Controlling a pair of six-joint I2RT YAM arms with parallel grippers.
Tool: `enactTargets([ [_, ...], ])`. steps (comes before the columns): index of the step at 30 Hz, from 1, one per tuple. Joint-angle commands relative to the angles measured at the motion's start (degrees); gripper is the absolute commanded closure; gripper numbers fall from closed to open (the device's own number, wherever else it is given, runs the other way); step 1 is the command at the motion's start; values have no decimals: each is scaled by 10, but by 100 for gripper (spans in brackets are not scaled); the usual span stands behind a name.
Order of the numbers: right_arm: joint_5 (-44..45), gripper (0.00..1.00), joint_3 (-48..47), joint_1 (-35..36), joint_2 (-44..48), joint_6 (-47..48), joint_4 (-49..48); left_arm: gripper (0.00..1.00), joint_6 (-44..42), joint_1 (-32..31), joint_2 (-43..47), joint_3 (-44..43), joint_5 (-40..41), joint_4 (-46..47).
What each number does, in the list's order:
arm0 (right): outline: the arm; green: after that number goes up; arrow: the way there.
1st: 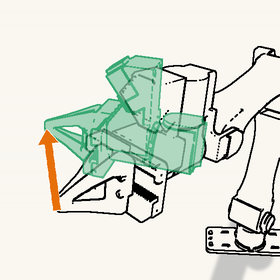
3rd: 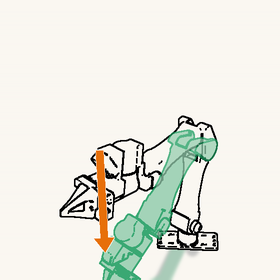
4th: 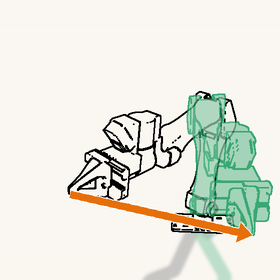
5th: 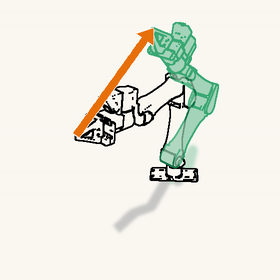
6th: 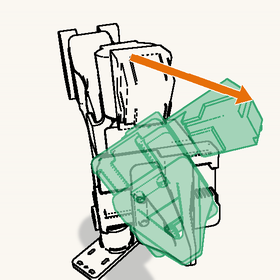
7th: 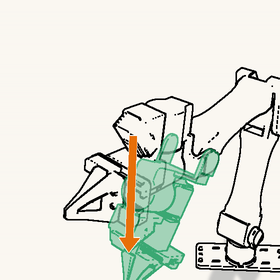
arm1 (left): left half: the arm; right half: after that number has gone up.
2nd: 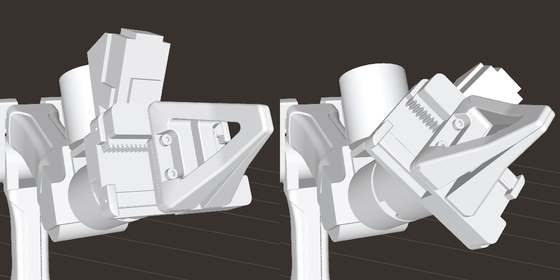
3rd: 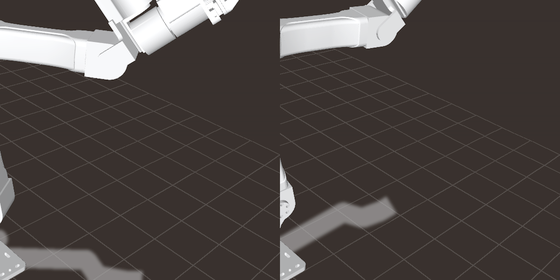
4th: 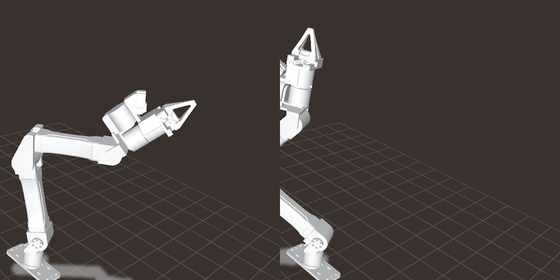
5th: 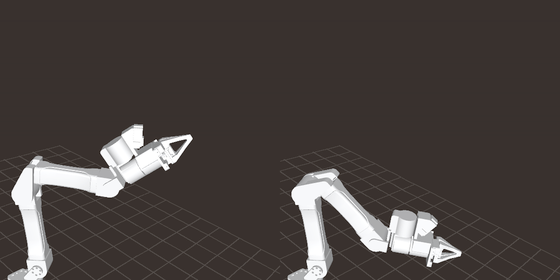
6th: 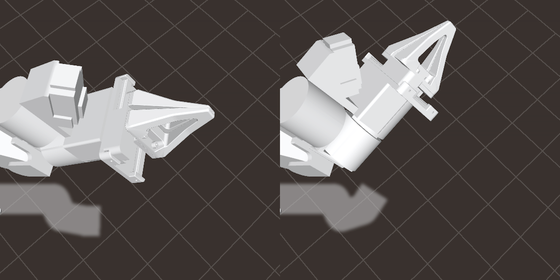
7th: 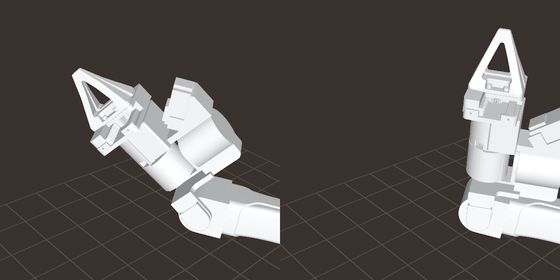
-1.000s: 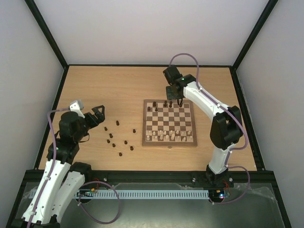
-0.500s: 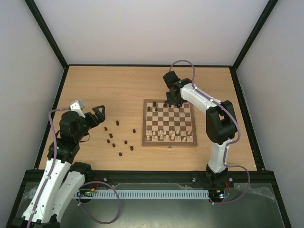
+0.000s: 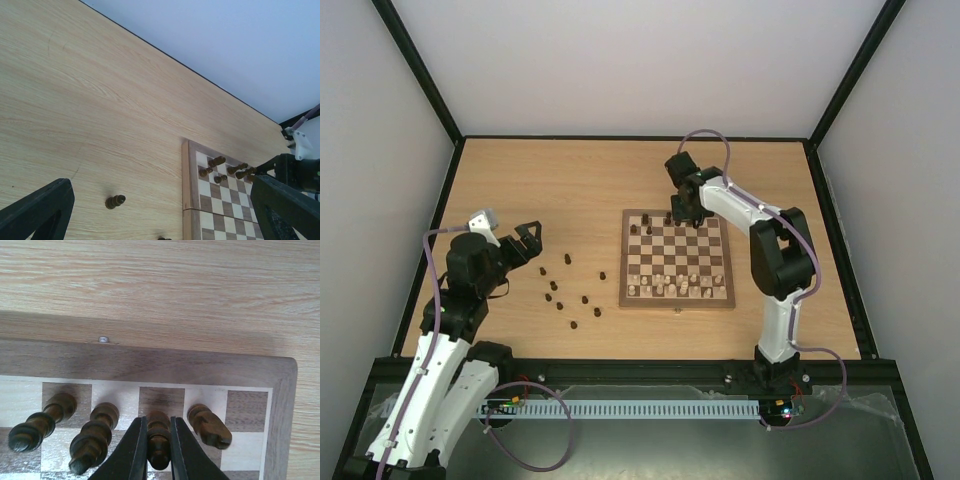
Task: Set up the chess pieces on the board
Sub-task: Place the chess piece on the chessboard, then pick up the chess piece at the center of the board.
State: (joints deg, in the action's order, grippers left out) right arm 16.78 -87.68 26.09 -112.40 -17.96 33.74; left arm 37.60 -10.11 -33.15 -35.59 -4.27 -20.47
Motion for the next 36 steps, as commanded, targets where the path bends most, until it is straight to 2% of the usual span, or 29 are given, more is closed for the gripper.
enactTargets([
  [1, -4, 95, 0, -6, -16, 5, 4, 0, -7, -2, 2, 7, -3, 10],
  [10, -9, 94, -3, -11, -28, 5, -4, 1, -6, -2, 1, 7, -3, 10],
  [11, -10, 93, -3, -11, -28, 4, -4, 1, -7, -2, 1, 7, -3, 10],
  [13, -8, 83, -2, -11, -27, 3, -5, 1, -7, -2, 1, 7, -3, 10],
  [20, -3, 74, -1, -11, 0, 1, -7, 1, -6, -1, 1, 8, -3, 11],
  [25, 6, 62, 2, -11, 42, -6, -17, 1, -6, -2, -2, 6, -5, 12],
  [29, 4, 49, 3, -11, 80, -10, -20, 1, -6, -2, -3, 0, -6, 11],
  [30, -1, 38, 5, -11, 90, -11, -22, 0, -6, -1, -3, -1, -5, 10],
  [31, -11, 24, 8, -11, 103, -11, -25, 0, -6, -2, -2, -2, -4, 10],
  [32, -29, 4, 13, -10, 115, -10, -31, 1, -6, -2, -2, -2, -5, 10],
  [33, -52, 1, 20, -8, 129, -7, -38, 1, -6, -2, -3, -2, -5, 10],
  [36, -130, 1, 46, 8, 165, -3, -58, 1, -6, -2, -6, -3, -6, 10],
])
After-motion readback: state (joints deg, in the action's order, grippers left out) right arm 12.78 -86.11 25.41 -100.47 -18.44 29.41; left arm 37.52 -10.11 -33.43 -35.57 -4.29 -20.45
